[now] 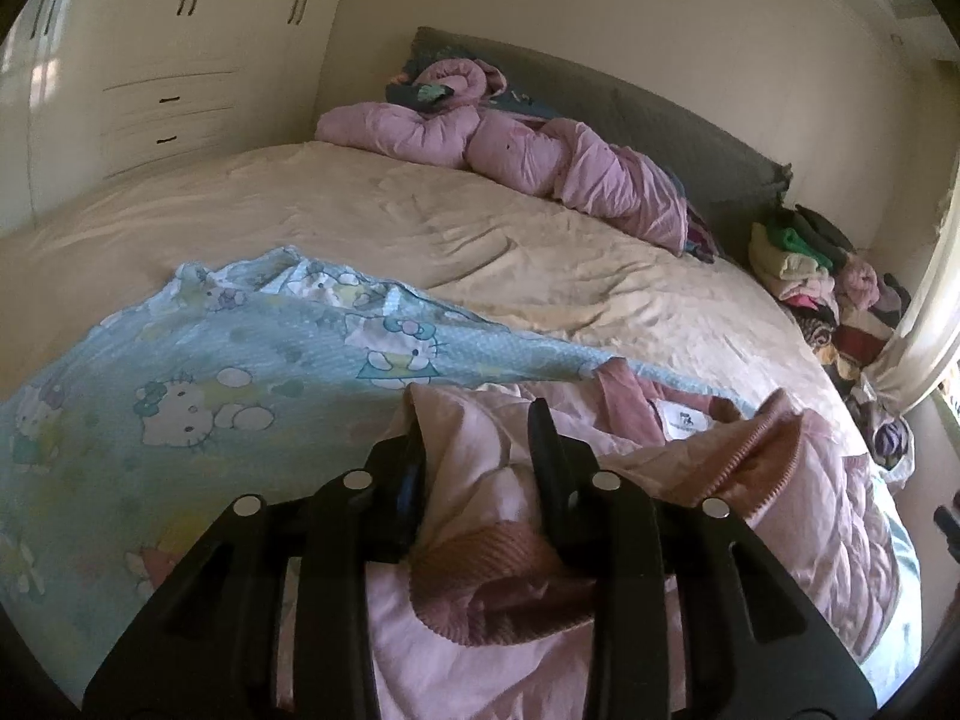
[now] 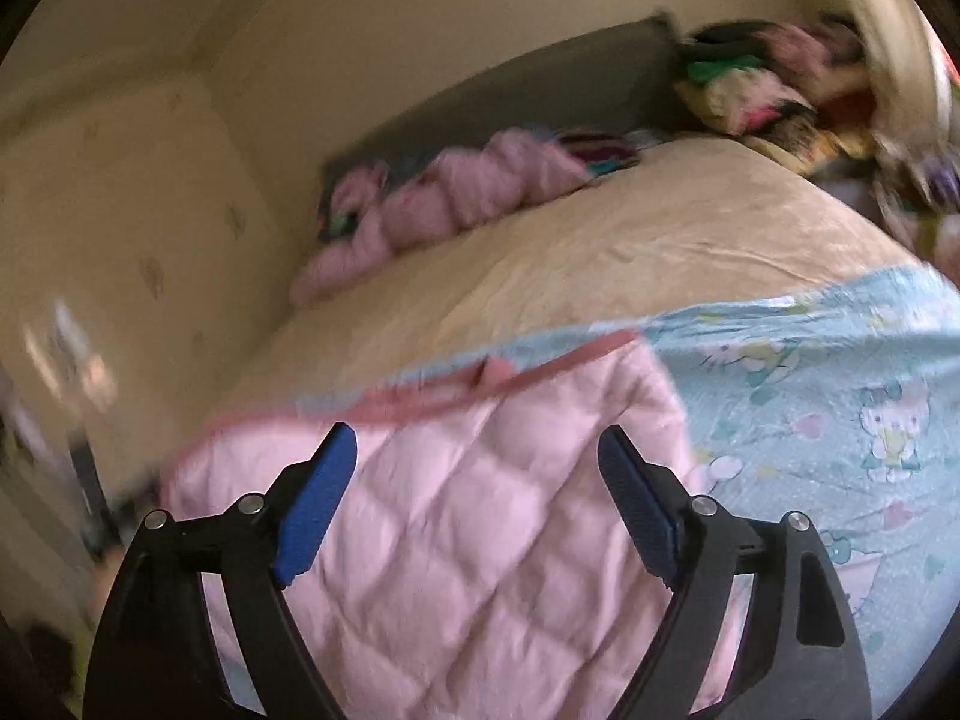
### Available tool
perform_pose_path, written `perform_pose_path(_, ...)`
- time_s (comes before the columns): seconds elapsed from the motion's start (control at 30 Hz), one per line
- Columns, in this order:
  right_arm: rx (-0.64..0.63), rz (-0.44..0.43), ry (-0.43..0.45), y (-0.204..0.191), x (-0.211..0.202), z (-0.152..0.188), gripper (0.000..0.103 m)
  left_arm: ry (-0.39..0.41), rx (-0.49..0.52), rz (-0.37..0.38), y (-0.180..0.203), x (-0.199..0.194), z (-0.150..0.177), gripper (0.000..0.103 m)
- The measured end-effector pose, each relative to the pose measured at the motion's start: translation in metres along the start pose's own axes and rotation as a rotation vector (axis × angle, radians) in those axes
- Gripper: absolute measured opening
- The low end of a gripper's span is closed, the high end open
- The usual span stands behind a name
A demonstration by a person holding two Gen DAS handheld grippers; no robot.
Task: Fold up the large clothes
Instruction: 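Grasp the folded edge of the jacket with both grippers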
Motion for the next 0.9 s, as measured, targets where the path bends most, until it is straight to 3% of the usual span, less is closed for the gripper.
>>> perform_pose_path(0.07,-0.101,0.013,-0.092,-0.022,0.020,0.026,0.082,0.004,0.002,0.002,0.001,0.001,-0.001,0.026)
perform_pose_path(0.13,-0.116,0.004,-0.204,-0.033,0.044,0.051,0.082,0.014,0.021,0.007,0.005,-0.002,-0.003,0.031)
perform_pose_path(0.23,-0.123,0.070,-0.287,-0.034,0.074,0.076,0.083,0.030,0.044,0.032,0.014,-0.010,-0.006,0.055)
perform_pose_path(0.27,-0.131,0.092,-0.291,-0.035,0.080,0.081,0.084,0.043,0.050,0.050,0.017,-0.015,-0.008,0.064)
perform_pose_path(0.3,-0.131,0.107,-0.295,-0.034,0.085,0.084,0.085,0.056,0.055,0.047,0.020,-0.018,-0.010,0.067)
perform_pose_path(0.4,-0.107,0.114,-0.279,-0.031,0.090,0.086,0.086,0.087,0.078,0.066,0.025,-0.032,-0.016,0.068)
perform_pose_path(0.5,-0.106,0.107,-0.270,-0.033,0.087,0.087,0.086,0.102,0.106,0.039,0.024,-0.041,-0.016,0.071)
perform_pose_path(0.57,-0.084,0.074,-0.239,-0.031,0.075,0.080,0.086,0.102,0.127,0.008,0.020,-0.044,-0.014,0.089)
perform_pose_path(0.6,-0.076,0.072,-0.213,-0.028,0.068,0.075,0.086,0.099,0.133,0.000,0.017,-0.044,-0.012,0.092)
perform_pose_path(0.73,-0.071,0.177,-0.112,0.000,0.035,0.050,0.086,0.015,0.125,-0.035,-0.007,-0.029,0.007,0.093)
perform_pose_path(0.9,-0.060,0.284,-0.133,0.041,0.026,0.042,0.086,-0.132,0.113,-0.016,-0.032,-0.008,0.035,0.093)
Point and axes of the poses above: each gripper's, at about its wrist camera, not at the fingertips, and x roughly the way its jaws point, y to its right, z to its underside, the point moved 5 cm from there along x, roughly the way its jaws point
